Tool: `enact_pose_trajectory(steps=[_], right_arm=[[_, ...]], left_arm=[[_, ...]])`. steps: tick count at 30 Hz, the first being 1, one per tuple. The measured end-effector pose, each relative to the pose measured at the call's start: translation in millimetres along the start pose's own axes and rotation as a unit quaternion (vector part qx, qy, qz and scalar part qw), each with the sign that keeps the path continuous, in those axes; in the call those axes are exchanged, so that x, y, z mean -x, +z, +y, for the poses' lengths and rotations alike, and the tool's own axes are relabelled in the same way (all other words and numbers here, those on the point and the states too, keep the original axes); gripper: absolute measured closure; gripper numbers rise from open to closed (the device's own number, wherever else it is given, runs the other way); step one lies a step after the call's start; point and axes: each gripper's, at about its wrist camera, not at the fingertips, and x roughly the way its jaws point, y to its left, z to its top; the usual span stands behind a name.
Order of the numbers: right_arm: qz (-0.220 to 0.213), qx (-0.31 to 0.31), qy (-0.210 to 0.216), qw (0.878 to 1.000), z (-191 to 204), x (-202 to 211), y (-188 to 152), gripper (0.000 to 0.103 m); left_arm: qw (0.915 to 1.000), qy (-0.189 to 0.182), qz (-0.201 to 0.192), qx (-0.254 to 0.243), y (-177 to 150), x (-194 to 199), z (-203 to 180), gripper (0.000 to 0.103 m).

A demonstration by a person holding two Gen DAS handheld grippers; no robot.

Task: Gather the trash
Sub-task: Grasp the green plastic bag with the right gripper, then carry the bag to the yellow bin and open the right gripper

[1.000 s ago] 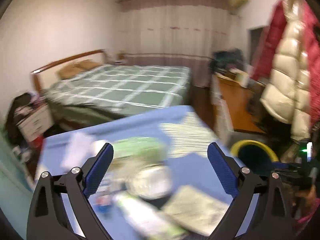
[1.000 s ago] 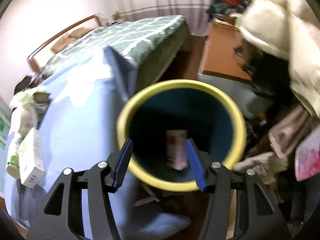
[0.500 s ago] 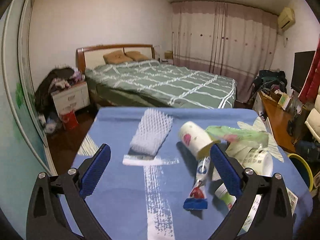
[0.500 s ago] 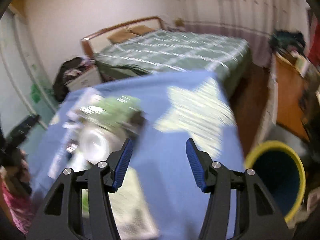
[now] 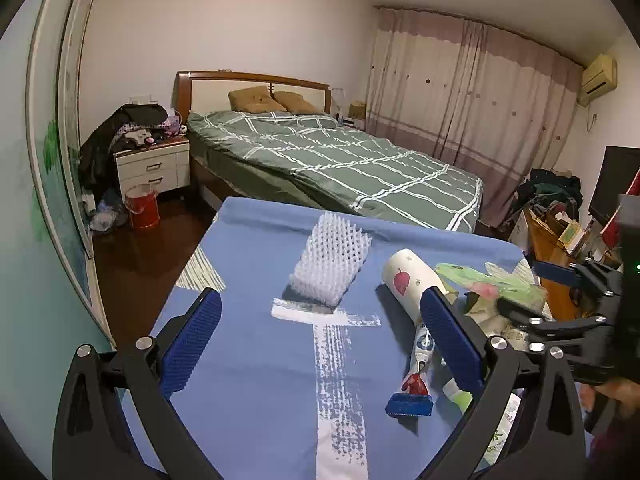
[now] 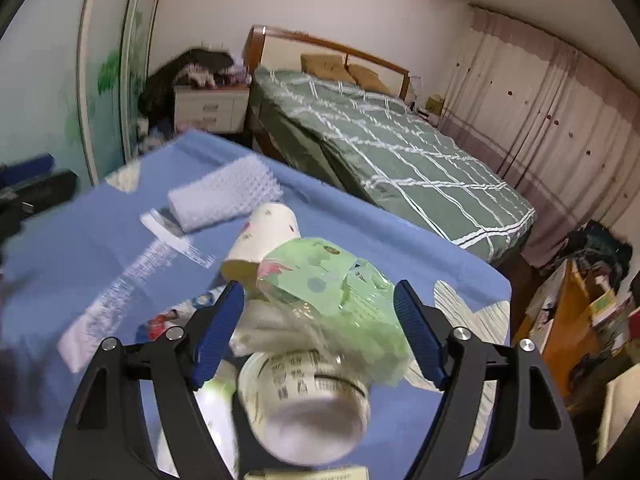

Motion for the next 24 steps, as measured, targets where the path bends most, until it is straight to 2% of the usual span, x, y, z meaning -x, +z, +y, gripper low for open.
enact_pose_trajectory(steps=[5, 6, 7, 10, 14, 24], right_arm=[[0.024, 0.011, -0.012, 1.0, 1.2, -20.4, -3.1, 0.031], [0.025, 0.004, -0.01, 1.0, -1.4, -22.3, -2.8, 0.037], [0.025, -0.002, -0.007, 1.0, -3.6, -24.2, -2.6, 0.048], [0.024, -0.029, 0.009, 0.999, -14.2, -23.3, -1.3, 0.066], [0.012, -0.06, 0.022, 0.998, -28.3, -14.9, -0.8, 0.081], [-0.029, -0.157, 0.077, 0.984, -76.5, 24.1, -6.6, 0.084]], left_arm=[[1.0, -0.003, 0.004, -0.008, -1.5, -0.8, -5.4, 0.005], [0.9999, -0.003, 0.006, -0.009, -2.2, -1.7, -6.6, 0.005], [0.9999, -0.003, 0.007, -0.011, -2.3, -2.4, -7.4, 0.005], [0.9998, -0.006, 0.009, -0.014, -3.0, -3.7, -10.8, 0.005], [0.9997, -0.008, 0.011, -0.019, -4.6, -4.9, -14.2, 0.005], [0.9987, -0.019, 0.015, -0.046, -10.7, -8.1, -28.5, 0.005]])
